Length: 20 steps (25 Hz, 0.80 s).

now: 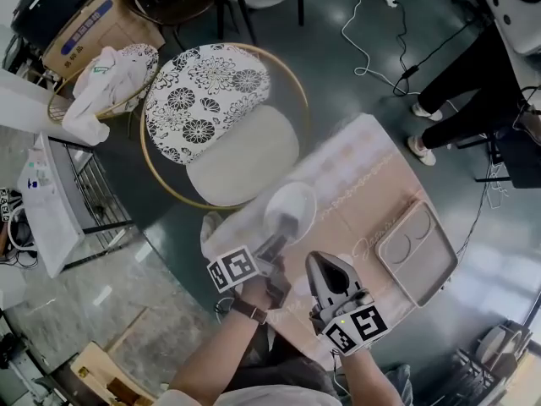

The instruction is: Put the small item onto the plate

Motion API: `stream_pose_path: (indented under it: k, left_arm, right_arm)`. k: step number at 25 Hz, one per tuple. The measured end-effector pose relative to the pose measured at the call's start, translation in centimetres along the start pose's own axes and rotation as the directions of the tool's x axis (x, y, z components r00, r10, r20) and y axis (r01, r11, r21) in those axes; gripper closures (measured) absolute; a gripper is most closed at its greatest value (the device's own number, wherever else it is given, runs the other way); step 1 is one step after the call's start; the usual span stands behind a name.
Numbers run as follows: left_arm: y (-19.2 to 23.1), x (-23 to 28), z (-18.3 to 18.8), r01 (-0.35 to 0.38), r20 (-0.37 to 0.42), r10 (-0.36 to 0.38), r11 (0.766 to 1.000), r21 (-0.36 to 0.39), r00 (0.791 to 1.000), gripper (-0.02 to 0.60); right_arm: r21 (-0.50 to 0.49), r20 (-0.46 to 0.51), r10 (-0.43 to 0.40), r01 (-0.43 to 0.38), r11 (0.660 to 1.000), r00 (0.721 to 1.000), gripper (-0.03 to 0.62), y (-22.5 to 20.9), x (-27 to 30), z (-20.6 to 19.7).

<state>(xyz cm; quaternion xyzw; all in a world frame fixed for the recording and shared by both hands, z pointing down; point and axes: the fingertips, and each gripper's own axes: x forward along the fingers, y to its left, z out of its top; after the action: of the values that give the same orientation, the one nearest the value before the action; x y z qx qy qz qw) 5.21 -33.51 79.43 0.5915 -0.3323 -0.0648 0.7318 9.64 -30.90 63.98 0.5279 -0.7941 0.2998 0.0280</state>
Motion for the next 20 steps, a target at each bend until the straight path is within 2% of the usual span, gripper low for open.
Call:
stream_pose_path:
  k: [5,10,13,16,20]
  left_arm:
    - [0.2,-0.2,-0.4,-0.032,-0.035,0.032,0.999,-0.01,0.999,0.387]
    - [0.3,-0.3,-1.3,-0.11,-0.076,0.111,0.994,0.022,0.991,0.37]
    - [-0.1,-0.8,-1.6,-0.113,-0.074,0.114,0.993,0.029,0.991,0.371]
    - [-1.5,-1.5,-2.2,-0.099,-0.08,0.106,0.991,0.086,0.991,0.375]
    - [-5.5,-3.7,-3.2,-0.05,-0.083,0.069,0.975,0.214,0.994,0.549]
  right_arm:
    - [-0.019,0.012,0.019,-0.019,1.0,1.0,0.58,1.2,-0.4,1.1]
    - [-0.019,0.021,0.005,-0.005,1.0,1.0,0.58,1.2,-1.8,1.4]
    - [-0.016,0.024,0.0,0.0,1.0,1.0,0.58,1.4,-2.6,1.6]
    - [-0.013,0.026,-0.002,0.002,1.0,1.0,0.58,1.6,-3.1,2.0]
    - [-0.006,0.03,0.001,-0.001,1.0,1.0,0.58,2.4,-3.7,3.0]
